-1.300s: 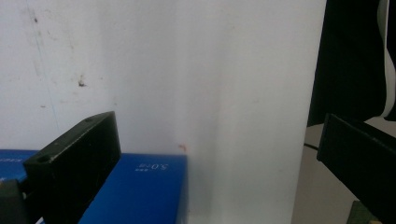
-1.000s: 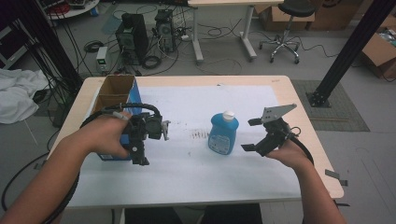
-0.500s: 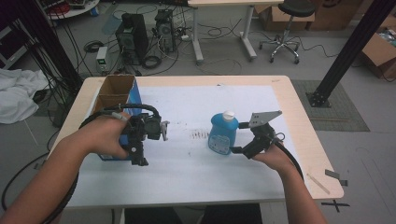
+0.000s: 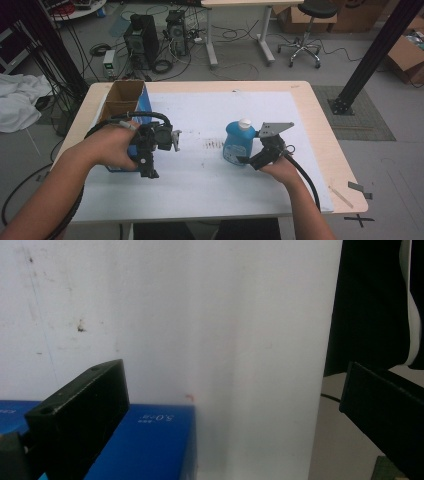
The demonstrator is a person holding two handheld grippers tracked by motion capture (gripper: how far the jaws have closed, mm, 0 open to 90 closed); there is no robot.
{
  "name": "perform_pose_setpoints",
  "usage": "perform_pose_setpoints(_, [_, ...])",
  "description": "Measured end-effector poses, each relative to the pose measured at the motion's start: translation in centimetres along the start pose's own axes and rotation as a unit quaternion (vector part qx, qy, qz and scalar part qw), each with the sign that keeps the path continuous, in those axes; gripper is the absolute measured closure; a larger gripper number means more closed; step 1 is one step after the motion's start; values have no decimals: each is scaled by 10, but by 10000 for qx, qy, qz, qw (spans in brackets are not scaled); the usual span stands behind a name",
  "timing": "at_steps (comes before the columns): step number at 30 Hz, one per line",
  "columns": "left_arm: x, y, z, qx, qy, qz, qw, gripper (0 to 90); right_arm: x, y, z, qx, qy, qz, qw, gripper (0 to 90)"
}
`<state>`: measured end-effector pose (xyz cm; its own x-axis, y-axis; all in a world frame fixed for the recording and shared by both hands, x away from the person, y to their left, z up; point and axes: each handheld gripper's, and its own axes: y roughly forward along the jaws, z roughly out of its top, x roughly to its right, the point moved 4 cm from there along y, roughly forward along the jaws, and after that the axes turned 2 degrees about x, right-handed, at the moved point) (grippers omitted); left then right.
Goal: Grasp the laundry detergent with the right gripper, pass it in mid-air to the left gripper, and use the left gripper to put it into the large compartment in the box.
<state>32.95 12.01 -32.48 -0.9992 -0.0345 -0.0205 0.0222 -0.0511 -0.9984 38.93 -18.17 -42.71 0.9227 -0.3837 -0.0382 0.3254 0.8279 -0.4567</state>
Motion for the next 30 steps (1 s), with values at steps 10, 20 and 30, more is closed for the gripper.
perform_pose_setpoints(10, [1, 1, -4, 17, -31, -1, 10000, 1, 0, 12, -2, 214, 55, -91, 9997, 0])
perform_pose_setpoints(20, [1, 2, -6, -1, -52, -6, 10000, 1, 0, 19, -6, 372, 53, -239, 9990, 0])
perform_pose_setpoints(30, [2, 3, -6, 0, -47, -13, 10000, 1, -1, 22, -7, 424, 30, -301, 9986, 18])
